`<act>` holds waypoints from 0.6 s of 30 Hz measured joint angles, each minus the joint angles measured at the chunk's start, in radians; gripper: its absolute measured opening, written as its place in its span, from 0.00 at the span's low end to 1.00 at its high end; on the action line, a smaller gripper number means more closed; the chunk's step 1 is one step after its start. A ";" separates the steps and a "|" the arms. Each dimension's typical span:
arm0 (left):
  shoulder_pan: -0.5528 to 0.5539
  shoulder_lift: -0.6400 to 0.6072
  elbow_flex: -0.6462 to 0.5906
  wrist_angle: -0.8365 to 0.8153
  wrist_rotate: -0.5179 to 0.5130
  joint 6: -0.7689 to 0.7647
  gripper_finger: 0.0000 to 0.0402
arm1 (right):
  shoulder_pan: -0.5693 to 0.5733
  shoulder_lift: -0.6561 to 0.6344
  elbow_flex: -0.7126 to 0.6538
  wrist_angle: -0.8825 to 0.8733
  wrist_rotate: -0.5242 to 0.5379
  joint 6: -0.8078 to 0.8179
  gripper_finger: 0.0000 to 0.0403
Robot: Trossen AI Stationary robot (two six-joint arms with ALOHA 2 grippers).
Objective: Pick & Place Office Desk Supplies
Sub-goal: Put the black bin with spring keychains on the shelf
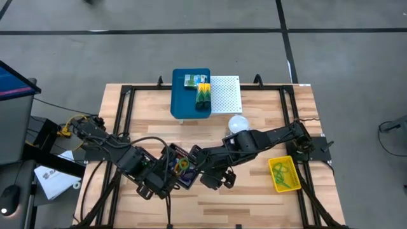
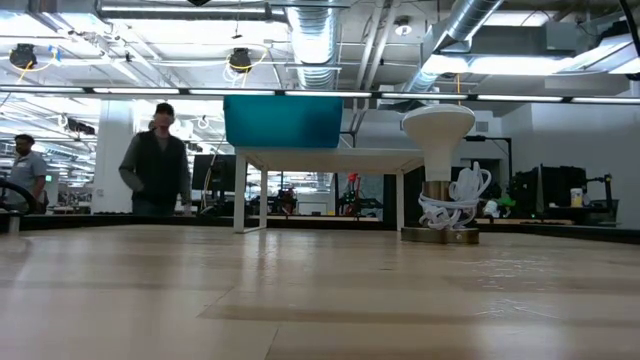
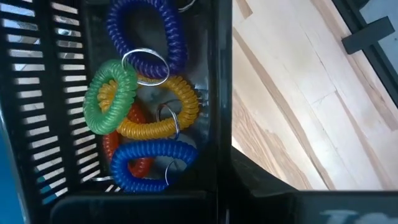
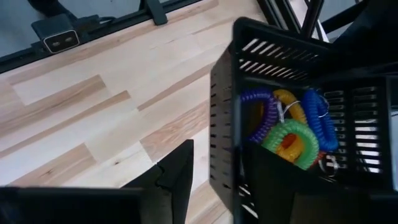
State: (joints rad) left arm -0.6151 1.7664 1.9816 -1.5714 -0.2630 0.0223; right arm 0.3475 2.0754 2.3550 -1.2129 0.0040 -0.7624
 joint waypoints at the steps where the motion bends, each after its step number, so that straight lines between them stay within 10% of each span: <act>1: 0.000 -0.001 0.000 0.000 0.000 0.000 0.00 | -0.003 0.000 0.000 0.002 0.000 0.000 0.33; 18: 0.001 -0.021 0.000 0.025 -0.038 -0.005 0.00 | -0.006 0.000 0.000 0.021 0.021 -0.023 0.02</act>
State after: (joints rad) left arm -0.6140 1.7454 1.9820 -1.5468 -0.3006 0.0178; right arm 0.3420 2.0754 2.3550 -1.1921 0.0254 -0.7857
